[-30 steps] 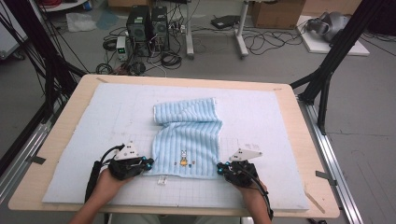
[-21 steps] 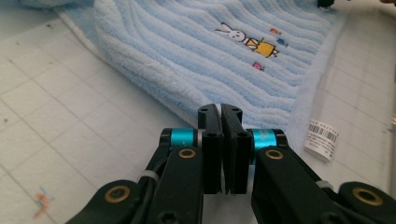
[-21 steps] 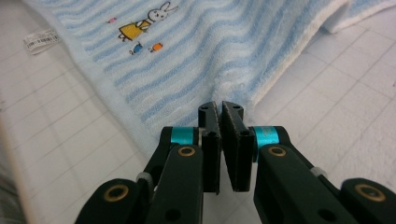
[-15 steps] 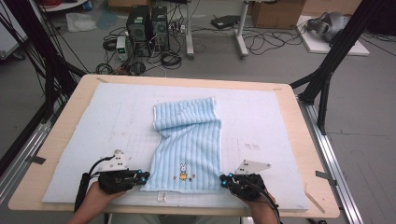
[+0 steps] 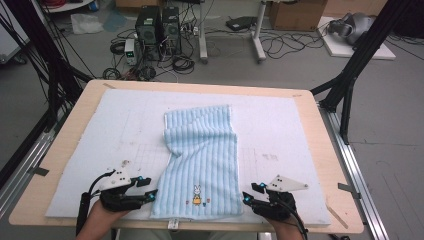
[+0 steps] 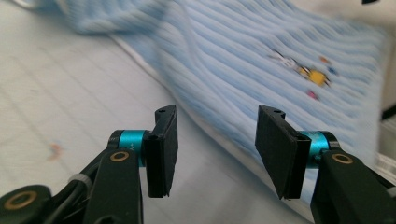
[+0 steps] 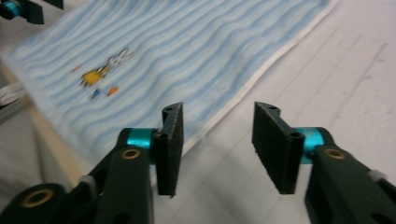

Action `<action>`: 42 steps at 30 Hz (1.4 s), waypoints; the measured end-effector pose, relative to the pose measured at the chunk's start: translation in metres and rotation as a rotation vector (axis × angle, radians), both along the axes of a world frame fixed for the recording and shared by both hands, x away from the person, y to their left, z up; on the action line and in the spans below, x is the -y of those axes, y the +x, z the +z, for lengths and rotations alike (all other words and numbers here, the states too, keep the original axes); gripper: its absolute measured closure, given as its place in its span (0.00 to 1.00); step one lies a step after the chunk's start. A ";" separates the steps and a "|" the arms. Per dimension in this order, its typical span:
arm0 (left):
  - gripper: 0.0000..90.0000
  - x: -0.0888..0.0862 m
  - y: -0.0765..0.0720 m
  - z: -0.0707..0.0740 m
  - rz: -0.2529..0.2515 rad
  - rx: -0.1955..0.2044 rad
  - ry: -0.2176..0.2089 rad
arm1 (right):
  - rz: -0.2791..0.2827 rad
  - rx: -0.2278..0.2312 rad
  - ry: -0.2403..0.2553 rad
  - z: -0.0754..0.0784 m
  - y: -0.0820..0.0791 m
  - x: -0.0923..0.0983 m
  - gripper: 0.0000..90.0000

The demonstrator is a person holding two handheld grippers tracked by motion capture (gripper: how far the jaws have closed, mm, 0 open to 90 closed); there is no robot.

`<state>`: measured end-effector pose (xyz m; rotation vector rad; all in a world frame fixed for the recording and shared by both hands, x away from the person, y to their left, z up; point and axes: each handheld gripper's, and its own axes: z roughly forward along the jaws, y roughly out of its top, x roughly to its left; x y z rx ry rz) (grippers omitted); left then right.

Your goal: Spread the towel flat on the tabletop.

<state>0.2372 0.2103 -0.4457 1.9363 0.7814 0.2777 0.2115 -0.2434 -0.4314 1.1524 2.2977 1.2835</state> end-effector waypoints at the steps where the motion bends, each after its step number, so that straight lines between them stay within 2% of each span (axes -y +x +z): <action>1: 0.52 -0.002 0.003 0.001 0.023 0.004 -0.012 | -0.015 0.008 0.007 0.000 0.003 0.001 0.52; 3: 0.51 -0.006 0.007 0.003 0.053 0.008 -0.035 | -0.034 0.014 0.019 0.000 0.007 0.001 0.49; 6: 0.49 -0.011 0.013 0.003 0.086 0.007 -0.064 | -0.050 0.025 0.011 -0.001 0.013 0.000 0.45; 14: 0.48 -0.017 0.019 0.004 0.110 0.017 -0.102 | -0.063 0.026 0.004 -0.003 0.022 -0.006 0.40; 17: 0.47 -0.019 0.025 0.005 0.136 0.019 -0.124 | -0.076 0.028 0.021 -0.002 0.031 -0.008 0.40; 20: 0.47 -0.020 0.035 0.005 0.164 0.011 -0.142 | -0.082 0.022 0.040 -0.003 0.046 -0.010 0.40; 22: 0.47 -0.020 0.043 0.005 0.180 0.013 -0.141 | -0.078 0.019 0.029 -0.005 0.058 -0.013 0.41; 24: 0.47 -0.020 0.047 0.006 0.194 0.020 -0.132 | -0.060 0.017 -0.007 -0.009 0.068 -0.018 0.43; 28: 0.47 -0.022 0.046 0.011 0.209 0.040 -0.142 | -0.027 0.001 -0.069 -0.012 0.074 -0.026 0.45; 32: 0.47 -0.026 0.045 0.014 0.222 0.053 -0.154 | -0.034 -0.008 -0.054 -0.009 0.078 -0.027 0.45; 34: 0.47 -0.027 0.048 0.011 0.231 0.044 -0.153 | -0.031 -0.022 -0.057 -0.010 0.080 -0.028 0.46; 38: 0.47 -0.026 0.051 0.007 0.229 0.030 -0.142 | -0.016 -0.044 -0.094 -0.015 0.084 -0.032 0.55; 39: 0.47 -0.025 0.052 0.007 0.228 0.030 -0.142 | -0.014 -0.047 -0.125 -0.017 0.085 -0.034 0.59; 40: 0.47 -0.024 0.052 0.007 0.224 0.030 -0.142 | -0.018 -0.030 -0.146 -0.017 0.083 -0.035 0.63; 42: 0.47 -0.021 0.052 0.007 0.215 0.034 -0.135 | 0.003 -0.038 -0.146 -0.016 0.082 -0.035 0.83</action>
